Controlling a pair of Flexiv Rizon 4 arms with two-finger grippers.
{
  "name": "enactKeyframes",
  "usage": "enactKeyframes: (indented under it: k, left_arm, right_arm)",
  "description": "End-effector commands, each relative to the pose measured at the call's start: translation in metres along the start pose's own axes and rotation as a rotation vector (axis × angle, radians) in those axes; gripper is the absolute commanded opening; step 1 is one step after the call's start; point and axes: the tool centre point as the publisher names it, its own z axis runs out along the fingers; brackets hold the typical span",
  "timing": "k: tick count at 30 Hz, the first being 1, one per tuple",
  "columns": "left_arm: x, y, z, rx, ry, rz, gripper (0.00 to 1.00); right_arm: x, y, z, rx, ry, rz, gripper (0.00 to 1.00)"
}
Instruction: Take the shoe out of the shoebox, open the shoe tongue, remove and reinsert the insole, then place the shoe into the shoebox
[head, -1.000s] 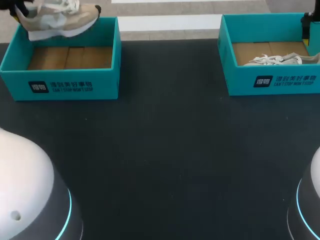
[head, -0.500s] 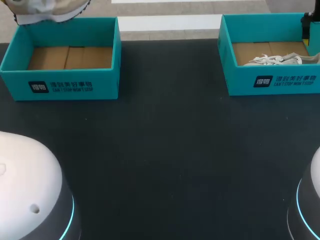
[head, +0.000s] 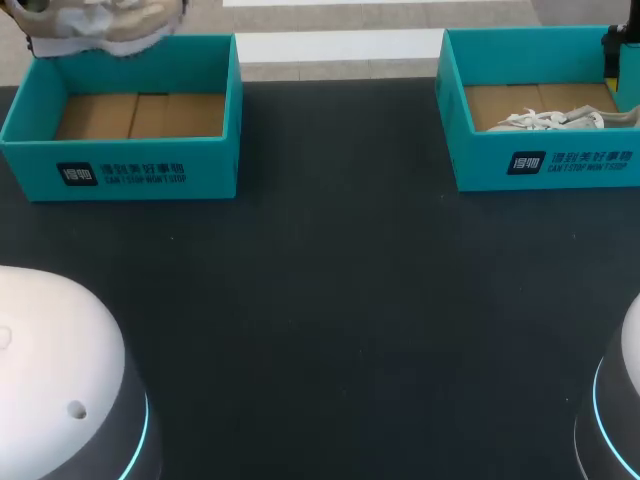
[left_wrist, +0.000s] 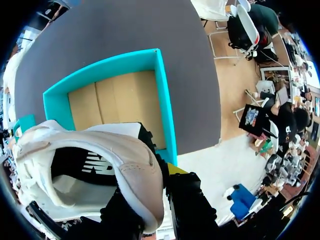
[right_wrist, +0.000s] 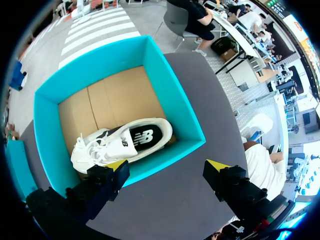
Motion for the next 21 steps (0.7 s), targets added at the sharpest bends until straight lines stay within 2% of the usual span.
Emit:
enactKeyframes:
  k: [1, 6, 11, 15, 21]
  left_arm:
    - [-0.019, -0.04, -0.022, -0.089, 0.048, 0.001, 0.0]
    - [-0.024, -0.065, -0.04, -0.084, 0.025, -0.064, 0.0]
    - [-0.033, -0.082, -0.05, -0.004, 0.041, -0.146, 0.0]
    - [-0.049, -0.101, -0.06, 0.043, 0.067, -0.184, 0.0]
    - [-0.08, -0.125, -0.071, 0.057, 0.067, -0.222, 0.0]
  right_arm:
    - [0.0, 0.0, 0.0, 0.001, 0.001, 0.001, 1.0]
    - [0.0, 0.0, 0.0, 0.001, 0.001, 0.001, 1.0]
    - [0.0, 0.0, 0.0, 0.001, 0.001, 0.001, 1.0]
    - [0.0, 0.0, 0.0, 0.001, 0.001, 0.001, 1.0]
    - [0.0, 0.0, 0.0, 0.001, 0.001, 0.001, 1.0]
